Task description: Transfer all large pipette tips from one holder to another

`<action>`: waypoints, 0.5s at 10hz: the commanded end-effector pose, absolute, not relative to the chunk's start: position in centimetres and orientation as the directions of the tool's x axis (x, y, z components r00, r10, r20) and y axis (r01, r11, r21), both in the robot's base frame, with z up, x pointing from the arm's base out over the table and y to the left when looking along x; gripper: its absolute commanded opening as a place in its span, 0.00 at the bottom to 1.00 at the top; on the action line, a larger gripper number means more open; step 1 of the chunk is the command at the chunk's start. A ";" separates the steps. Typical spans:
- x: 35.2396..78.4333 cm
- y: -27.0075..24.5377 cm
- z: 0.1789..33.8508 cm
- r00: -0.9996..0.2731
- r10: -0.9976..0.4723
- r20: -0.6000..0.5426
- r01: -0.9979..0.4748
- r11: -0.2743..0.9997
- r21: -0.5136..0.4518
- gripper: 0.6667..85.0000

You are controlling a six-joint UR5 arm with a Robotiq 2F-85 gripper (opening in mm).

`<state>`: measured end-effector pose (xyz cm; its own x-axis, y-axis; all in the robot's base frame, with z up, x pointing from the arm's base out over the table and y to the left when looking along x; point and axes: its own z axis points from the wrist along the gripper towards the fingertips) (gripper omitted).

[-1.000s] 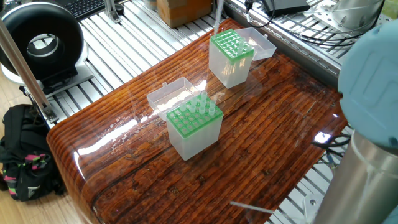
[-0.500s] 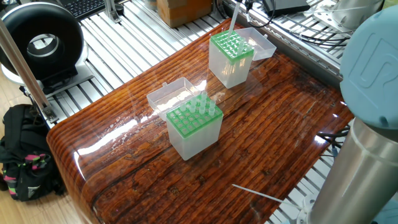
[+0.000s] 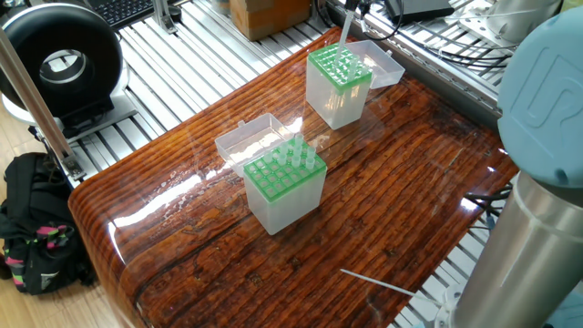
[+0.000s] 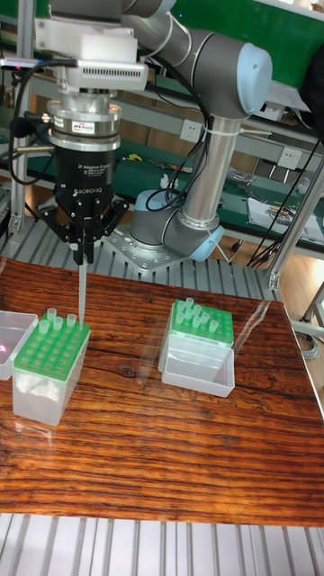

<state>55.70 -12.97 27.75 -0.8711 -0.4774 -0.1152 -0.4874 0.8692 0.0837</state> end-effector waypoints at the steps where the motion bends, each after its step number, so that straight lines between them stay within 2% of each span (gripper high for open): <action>1: 56.0 -13.0 28.0 -0.867 -0.480 -0.135 -0.493 0.866 0.081 0.00; 5: 56.4 -13.5 28.3 -0.856 -0.494 -0.155 -0.508 0.859 0.068 0.00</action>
